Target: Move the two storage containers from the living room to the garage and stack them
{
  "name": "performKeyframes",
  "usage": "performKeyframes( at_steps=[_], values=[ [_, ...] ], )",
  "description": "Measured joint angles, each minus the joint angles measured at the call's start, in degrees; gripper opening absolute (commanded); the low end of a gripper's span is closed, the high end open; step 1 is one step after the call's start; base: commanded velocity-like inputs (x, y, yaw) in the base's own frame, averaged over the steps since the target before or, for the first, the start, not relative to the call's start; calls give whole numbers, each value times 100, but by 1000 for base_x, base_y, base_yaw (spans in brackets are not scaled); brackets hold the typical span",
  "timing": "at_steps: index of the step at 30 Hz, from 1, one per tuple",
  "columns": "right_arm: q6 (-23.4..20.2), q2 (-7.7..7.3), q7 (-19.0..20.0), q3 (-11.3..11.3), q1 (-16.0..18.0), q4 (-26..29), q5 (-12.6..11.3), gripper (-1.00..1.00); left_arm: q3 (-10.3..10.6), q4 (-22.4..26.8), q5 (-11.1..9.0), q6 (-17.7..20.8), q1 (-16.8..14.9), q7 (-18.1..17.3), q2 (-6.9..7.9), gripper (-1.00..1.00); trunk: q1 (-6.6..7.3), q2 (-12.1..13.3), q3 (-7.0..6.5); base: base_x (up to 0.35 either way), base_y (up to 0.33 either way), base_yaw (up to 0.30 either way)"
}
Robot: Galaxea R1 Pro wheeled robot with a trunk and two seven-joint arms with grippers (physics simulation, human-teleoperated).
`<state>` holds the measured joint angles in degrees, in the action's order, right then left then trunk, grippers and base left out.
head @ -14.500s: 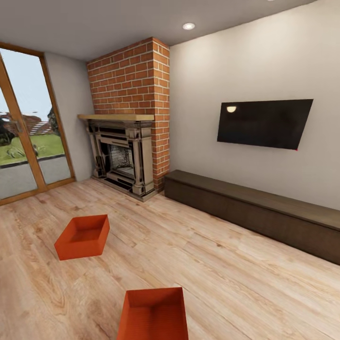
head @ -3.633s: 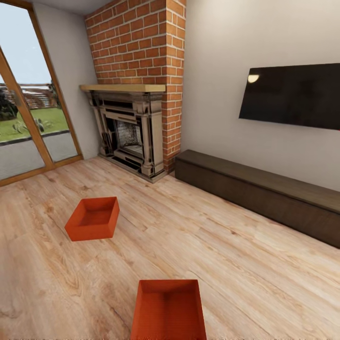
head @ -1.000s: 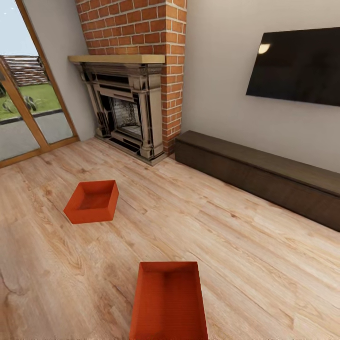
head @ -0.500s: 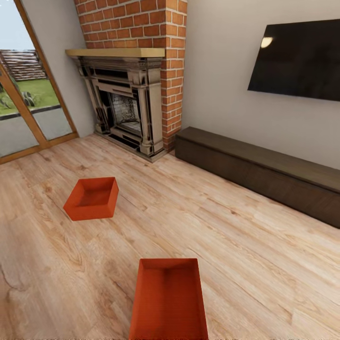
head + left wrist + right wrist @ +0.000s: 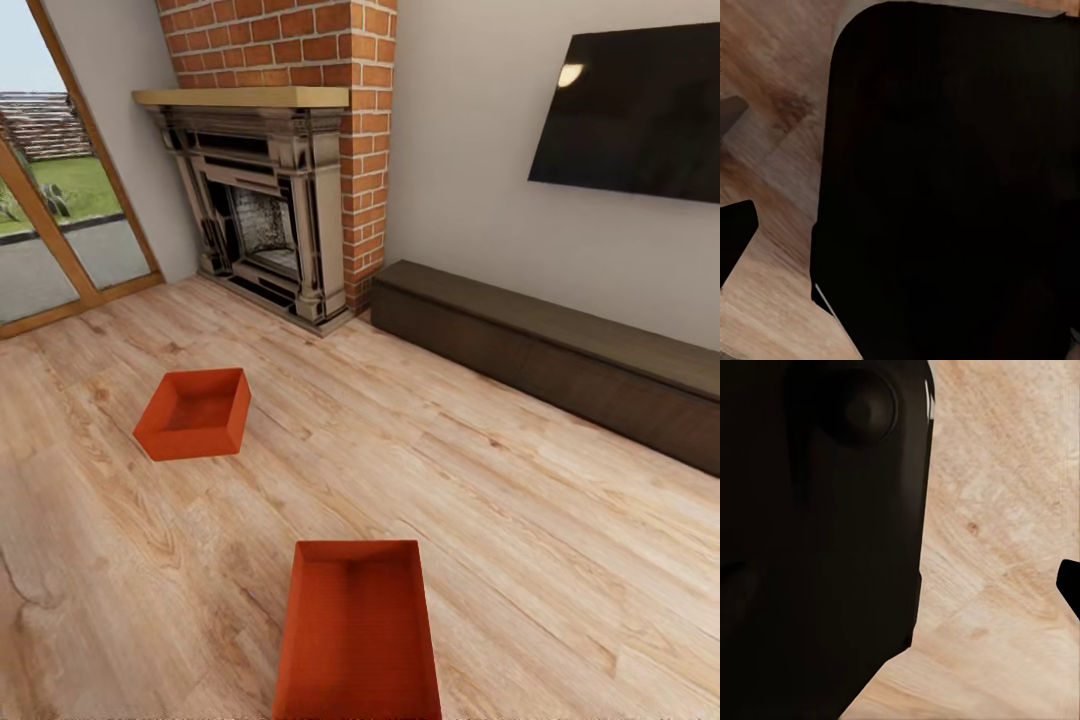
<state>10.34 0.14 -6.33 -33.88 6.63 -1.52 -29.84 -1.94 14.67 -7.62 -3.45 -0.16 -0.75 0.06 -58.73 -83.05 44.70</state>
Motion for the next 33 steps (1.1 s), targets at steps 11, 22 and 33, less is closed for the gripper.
performKeyframes(
  at_steps=[11, 22, 33],
  values=[
    [1, -3, 0, 4, 0, 0, -4, 100, -15, 360, 6, 90, 0, 67, 22, 100, 0, 0, 102, 0, 0, 0],
    [-6, 6, 0, 6, 0, 0, 0, 100, -15, 596, 10, 373, -1, 93, 101, 100, 0, 0, 203, 0, 0, 0],
    [-4, 7, 0, 5, 0, 0, 0, 100, -13, 607, 12, 365, 0, 89, 159, 100, 0, 0, 305, 0, 0, 0]
  ],
)
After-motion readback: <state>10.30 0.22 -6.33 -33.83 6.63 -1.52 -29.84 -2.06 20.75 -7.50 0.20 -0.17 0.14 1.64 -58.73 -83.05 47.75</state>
